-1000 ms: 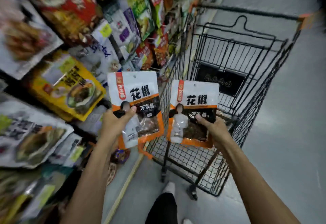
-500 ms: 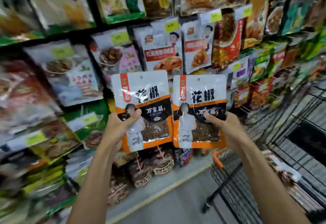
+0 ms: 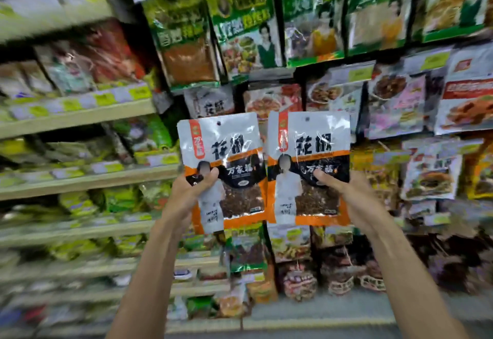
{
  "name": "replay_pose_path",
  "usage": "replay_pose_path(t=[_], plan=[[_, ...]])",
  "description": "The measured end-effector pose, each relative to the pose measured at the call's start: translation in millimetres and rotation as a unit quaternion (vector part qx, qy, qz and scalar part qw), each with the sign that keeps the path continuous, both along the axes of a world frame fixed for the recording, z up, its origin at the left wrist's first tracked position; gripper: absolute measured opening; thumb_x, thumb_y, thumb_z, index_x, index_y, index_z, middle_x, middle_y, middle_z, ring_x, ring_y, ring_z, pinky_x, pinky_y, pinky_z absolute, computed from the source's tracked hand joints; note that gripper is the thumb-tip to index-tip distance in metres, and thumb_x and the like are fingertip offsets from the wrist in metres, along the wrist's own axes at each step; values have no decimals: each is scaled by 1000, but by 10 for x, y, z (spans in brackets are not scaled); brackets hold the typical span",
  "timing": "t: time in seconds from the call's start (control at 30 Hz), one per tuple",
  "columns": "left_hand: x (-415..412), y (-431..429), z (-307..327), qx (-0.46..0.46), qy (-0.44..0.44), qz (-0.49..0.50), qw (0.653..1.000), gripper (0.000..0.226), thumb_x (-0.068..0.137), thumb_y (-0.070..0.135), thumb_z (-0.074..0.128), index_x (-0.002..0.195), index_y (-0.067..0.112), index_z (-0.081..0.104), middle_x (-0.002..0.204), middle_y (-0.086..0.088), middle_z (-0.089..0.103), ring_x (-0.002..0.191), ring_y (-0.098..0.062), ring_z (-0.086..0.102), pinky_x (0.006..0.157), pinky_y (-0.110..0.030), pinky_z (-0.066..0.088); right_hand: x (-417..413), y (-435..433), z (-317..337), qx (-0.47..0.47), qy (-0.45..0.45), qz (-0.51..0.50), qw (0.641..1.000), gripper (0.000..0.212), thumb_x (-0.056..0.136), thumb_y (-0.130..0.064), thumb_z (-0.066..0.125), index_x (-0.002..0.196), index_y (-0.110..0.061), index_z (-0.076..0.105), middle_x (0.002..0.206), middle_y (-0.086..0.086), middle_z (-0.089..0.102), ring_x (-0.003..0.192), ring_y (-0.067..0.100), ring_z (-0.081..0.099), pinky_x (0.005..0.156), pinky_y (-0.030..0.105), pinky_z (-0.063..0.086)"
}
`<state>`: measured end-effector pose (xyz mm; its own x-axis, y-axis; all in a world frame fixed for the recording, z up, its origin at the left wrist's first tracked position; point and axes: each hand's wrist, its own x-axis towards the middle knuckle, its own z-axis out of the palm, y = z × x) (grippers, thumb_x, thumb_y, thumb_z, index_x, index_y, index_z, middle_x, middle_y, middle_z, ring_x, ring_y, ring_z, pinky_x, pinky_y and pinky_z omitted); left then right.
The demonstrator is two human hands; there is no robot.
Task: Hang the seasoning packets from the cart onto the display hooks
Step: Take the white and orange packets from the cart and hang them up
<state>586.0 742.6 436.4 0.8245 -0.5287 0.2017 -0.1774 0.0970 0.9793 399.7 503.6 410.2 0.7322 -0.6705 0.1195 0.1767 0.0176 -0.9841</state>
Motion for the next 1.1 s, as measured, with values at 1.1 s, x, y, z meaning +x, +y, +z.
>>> replay_pose_path(t=[1.1], plan=[[1834, -528, 188, -16, 31, -4, 999, 30, 84, 33, 67, 110, 20, 63, 108, 3, 70, 113, -20, 61, 101, -39, 45, 1522, 163, 215, -15, 24, 26, 999, 78, 54, -52, 76, 121, -14, 62, 124, 0, 65, 126, 22, 51, 111, 47, 35]])
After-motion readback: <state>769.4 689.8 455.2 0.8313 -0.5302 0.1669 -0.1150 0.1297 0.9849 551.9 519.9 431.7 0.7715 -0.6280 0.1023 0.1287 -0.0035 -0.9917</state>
